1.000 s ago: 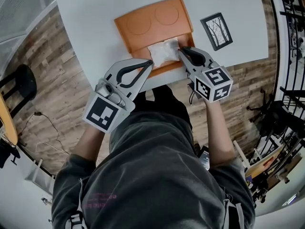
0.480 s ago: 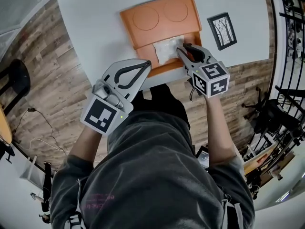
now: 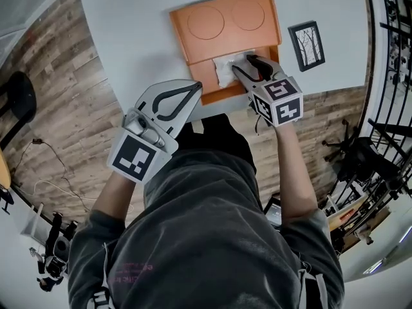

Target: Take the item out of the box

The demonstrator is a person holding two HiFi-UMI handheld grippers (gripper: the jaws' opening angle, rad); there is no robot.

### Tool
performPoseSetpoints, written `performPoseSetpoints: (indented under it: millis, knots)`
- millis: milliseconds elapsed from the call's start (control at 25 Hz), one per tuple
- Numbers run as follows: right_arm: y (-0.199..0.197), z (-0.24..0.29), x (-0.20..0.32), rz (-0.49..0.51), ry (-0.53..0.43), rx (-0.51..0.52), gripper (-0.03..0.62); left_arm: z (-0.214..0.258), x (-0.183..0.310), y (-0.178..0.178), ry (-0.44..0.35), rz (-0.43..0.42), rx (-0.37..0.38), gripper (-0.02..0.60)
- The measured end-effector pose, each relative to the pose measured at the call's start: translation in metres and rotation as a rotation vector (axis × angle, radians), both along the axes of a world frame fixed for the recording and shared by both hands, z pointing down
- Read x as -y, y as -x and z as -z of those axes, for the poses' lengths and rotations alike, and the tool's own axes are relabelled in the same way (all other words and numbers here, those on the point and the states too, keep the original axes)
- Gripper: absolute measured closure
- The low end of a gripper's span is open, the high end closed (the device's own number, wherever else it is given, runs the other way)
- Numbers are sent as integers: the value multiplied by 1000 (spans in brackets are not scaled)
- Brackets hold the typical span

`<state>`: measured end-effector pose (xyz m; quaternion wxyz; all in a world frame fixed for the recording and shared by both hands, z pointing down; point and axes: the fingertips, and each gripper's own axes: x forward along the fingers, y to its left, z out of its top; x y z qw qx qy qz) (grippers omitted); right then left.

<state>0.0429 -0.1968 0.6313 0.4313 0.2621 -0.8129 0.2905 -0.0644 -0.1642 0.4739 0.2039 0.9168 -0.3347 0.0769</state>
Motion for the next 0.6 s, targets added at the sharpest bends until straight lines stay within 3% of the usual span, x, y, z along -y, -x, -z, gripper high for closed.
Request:
performPoseSetpoints:
  millis: [600]
  knots:
    - [-8, -25, 2, 93, 2, -166, 382, -5, -1, 8, 10, 27, 12, 578]
